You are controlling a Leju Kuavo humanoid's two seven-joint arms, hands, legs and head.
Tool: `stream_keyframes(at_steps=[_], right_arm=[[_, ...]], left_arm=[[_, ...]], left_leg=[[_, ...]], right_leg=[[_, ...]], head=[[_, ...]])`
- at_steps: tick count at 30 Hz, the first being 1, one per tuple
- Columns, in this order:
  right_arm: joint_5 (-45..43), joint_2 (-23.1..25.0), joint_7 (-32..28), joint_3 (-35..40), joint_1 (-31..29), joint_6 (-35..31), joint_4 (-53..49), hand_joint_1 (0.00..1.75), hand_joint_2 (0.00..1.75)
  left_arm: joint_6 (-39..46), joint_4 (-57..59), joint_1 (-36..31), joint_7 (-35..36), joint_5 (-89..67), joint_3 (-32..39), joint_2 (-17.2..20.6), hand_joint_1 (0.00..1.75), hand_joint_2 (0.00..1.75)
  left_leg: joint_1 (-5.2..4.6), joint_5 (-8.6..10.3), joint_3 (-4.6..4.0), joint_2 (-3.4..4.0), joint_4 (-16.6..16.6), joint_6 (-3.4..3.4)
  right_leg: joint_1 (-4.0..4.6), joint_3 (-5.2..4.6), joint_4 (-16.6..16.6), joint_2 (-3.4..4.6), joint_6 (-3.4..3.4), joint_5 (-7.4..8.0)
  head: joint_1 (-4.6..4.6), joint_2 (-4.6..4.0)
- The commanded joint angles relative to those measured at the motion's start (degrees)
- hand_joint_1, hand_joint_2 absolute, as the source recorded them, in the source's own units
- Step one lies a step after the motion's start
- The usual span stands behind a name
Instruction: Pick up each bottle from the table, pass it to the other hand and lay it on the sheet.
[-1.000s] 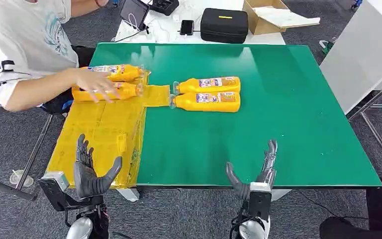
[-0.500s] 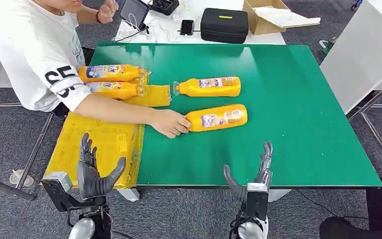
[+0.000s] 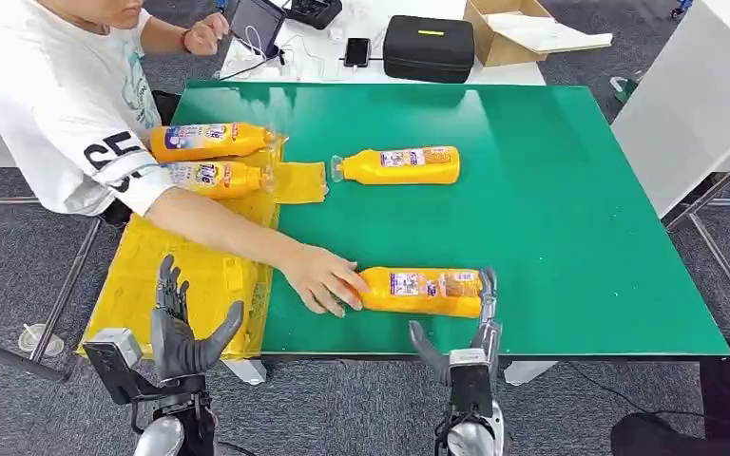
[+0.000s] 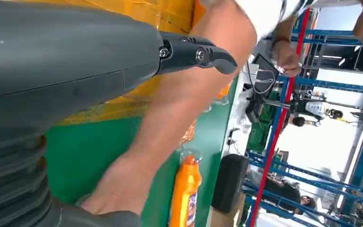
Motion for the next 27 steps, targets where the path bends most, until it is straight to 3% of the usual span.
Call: stream_keyframes(at_steps=[1,6,11,13,16,19,27], right_arm=[[12.3,-5.8,13.5,0.0,-9.0,6.3,7.6,0.0,1.75],[18.9,-9.6,21.8,1.1,-15.4,11.5,10.8,0.0,1.75],[21.0,-11.2,25.3,2.1,-18.4,14.4,12.3,0.0,1.75],[21.8,-12.7,28.2,3.6,-20.5,18.5,14.2,0.0,1.75],[21.4,-14.5,30.1,5.4,-22.5,23.6,16.6,0.0,1.75],[20.8,-16.5,31.3,7.5,-24.2,28.7,19.6,0.0,1.75],[17.4,-21.7,30.6,12.1,-27.8,39.5,25.6,0.0,1.75]], left_arm=[[-1.0,6.0,-3.6,0.2,0.2,0.0,1.5,0.0,1.75],[-0.5,6.0,-3.7,0.2,-0.9,0.1,1.7,0.0,1.75],[-0.9,6.5,-4.0,0.2,-1.4,0.6,1.4,0.0,1.75],[-1.4,7.1,-4.3,0.2,-1.7,1.0,1.3,0.0,1.75],[-2.3,7.7,-4.7,0.2,-2.1,1.5,1.1,0.0,1.75],[-2.8,8.5,-4.9,0.2,-2.3,1.9,1.1,0.0,1.75],[-4.6,12.5,-6.4,0.2,-2.1,2.4,1.0,0.0,1.75]], left_leg=[[-0.01,0.0,0.19,0.08,-0.1,0.04],[-0.02,0.01,0.25,0.12,-0.1,0.09],[-0.02,-0.01,0.29,0.11,-0.1,0.09],[0.0,0.02,0.21,0.1,-0.1,0.07],[0.02,-0.08,0.48,0.15,-0.1,0.1],[0.0,0.01,0.24,0.08,0.0,0.09],[0.01,0.01,0.42,-0.04,-0.1,0.09]], right_leg=[[0.01,0.18,-0.1,0.03,-0.05,0.03],[0.01,0.26,-0.1,0.05,-0.05,0.04],[0.01,0.3,-0.1,0.05,-0.07,0.02],[0.03,0.23,-0.1,0.06,-0.05,0.04],[0.07,0.5,-0.1,0.06,-0.12,-0.03],[0.04,0.27,-0.1,0.04,-0.05,0.04],[0.05,0.49,-0.1,-0.1,-0.07,0.0]], head=[[-0.02,0.0],[0.0,0.0],[-0.02,0.0],[-0.02,0.0],[-0.02,0.0],[0.0,0.0],[-0.02,0.0]])
